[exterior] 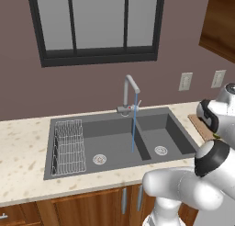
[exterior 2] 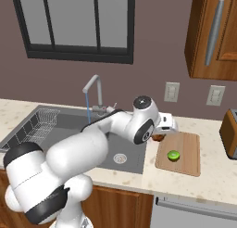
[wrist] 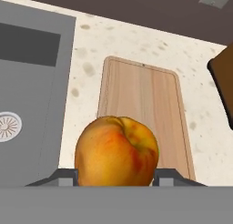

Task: Pick the kiwi, peach from the sink and place them on the cutting board to airdry. Then turn off the sink faucet.

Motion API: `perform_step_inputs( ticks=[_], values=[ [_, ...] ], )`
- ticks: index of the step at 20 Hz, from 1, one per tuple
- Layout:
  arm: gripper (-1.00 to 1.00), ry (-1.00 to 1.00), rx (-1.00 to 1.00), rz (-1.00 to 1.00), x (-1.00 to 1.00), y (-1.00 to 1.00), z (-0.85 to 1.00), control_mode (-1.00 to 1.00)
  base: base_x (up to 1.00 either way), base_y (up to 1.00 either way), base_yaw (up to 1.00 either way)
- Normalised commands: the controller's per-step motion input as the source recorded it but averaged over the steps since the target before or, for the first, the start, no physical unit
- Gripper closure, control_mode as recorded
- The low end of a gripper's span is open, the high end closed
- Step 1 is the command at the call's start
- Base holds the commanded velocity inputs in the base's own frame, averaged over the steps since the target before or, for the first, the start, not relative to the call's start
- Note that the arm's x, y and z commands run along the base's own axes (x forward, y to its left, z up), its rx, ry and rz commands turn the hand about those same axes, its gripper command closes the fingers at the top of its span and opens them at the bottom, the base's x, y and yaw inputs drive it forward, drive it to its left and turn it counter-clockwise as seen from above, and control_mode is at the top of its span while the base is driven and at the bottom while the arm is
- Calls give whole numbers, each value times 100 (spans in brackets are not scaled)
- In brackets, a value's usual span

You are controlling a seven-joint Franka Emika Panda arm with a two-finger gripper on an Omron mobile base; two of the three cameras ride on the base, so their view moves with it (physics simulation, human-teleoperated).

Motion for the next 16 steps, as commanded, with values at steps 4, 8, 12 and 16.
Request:
perform_step_inputs(
  ticks=[4, 8, 12, 16],
  values=[
    [100, 0, 2, 0, 17, -19, -6, -100, 0, 0, 0],
    [100, 0, 2, 0, 15, -14, -12, -100, 0, 0, 0],
    [100, 0, 3, 0, 12, -10, -17, -100, 0, 0, 0],
    [100, 0, 2, 0, 10, -8, -17, -100, 0, 0, 0]
  ],
)
